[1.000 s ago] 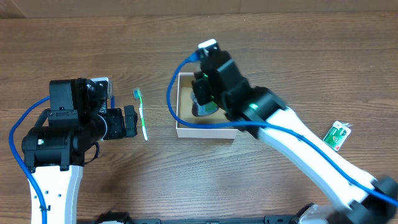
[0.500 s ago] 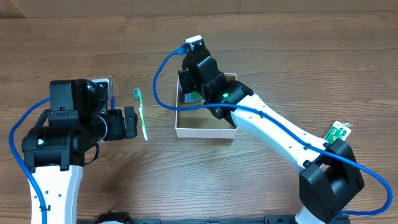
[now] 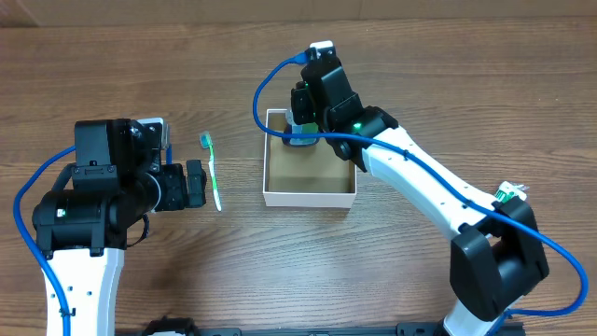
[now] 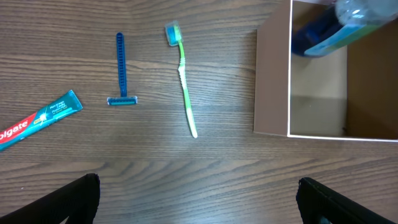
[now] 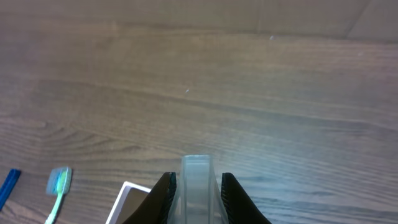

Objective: Pack container
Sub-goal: 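Carry the soap bottle into the white box and lower it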

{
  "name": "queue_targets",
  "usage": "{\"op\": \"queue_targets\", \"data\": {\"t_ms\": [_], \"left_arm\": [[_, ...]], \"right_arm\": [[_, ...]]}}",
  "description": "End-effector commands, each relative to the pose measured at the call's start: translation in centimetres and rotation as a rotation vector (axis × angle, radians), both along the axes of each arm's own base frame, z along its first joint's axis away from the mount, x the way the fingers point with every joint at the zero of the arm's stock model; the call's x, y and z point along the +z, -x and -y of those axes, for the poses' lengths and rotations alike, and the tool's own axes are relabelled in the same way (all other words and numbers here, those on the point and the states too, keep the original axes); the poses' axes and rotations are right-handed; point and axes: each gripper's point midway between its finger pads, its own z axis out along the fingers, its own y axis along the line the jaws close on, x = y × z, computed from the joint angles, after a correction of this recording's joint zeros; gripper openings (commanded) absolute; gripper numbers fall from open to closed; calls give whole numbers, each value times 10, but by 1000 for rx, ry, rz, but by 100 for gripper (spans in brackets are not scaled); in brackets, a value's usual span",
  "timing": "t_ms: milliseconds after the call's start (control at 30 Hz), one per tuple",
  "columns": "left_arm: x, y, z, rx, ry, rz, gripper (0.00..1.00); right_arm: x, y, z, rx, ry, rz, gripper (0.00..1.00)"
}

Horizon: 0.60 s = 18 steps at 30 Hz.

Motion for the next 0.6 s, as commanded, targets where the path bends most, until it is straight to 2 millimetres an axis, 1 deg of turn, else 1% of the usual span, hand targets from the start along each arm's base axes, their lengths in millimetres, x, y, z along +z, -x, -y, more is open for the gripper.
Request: {"op": "queue_targets", "data": {"t_ms": [0, 267, 400, 500, 533, 567], "left_arm": [[8, -3, 3, -20, 12, 23, 100], [8, -3, 3, -20, 12, 24, 100], [8, -3, 3, -20, 12, 23, 100], [8, -3, 3, -20, 12, 21, 100], [8, -3, 3, -20, 12, 21, 100], [8, -3, 3, -20, 12, 21, 100]], "right_arm": [[9, -2, -12, 23, -48, 10, 4], [9, -4, -12, 19, -48, 17, 4], [15, -9, -14, 20, -66, 45, 4], [13, -8, -14, 20, -64, 41, 4], [11, -6, -14, 22, -57, 31, 13], [9, -4, -14, 24, -52, 20, 25]]}}
